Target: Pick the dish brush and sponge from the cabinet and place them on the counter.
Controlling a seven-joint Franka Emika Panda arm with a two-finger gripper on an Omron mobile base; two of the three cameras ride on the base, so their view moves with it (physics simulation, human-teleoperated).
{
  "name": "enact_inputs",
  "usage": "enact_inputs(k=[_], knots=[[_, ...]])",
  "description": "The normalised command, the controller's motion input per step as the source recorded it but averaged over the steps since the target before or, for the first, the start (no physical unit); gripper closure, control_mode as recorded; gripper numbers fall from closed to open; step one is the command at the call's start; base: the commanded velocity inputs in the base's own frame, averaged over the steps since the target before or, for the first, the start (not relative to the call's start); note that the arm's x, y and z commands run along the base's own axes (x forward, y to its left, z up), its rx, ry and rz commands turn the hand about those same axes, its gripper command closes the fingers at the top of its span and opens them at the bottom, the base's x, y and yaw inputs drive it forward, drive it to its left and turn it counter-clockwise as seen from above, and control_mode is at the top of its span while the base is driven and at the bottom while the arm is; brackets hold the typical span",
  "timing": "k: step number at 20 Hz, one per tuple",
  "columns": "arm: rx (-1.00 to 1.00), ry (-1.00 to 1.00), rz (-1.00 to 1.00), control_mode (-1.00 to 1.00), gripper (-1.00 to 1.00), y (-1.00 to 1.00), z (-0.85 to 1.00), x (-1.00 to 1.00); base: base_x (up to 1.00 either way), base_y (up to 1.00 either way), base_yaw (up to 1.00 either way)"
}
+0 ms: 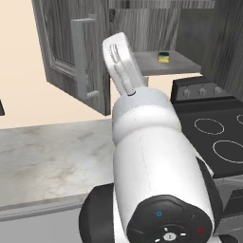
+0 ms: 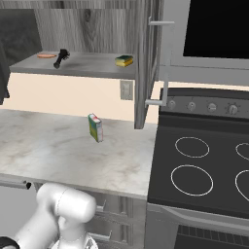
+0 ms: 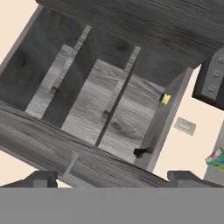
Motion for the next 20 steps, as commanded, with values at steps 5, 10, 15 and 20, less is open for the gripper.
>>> enact_inputs(k=[5, 10, 15, 20], knots=[[0.18, 0.0, 0.02, -1.0, -1.0, 0.0, -0.11, -0.34, 0.0, 0.0, 0.0], [0.22, 0.0, 0.08, -1.0, -1.0, -0.36, -0.03, -0.19, 0.0, 0.0, 0.0], [0.26, -0.03, 0.15, -1.0, -1.0, -0.57, 0.0, -0.06, 0.0, 0.0, 0.0], [0.29, 0.0, 0.18, -1.0, -1.0, -0.55, 0.0, 0.01, 0.0, 0.0, 0.0]])
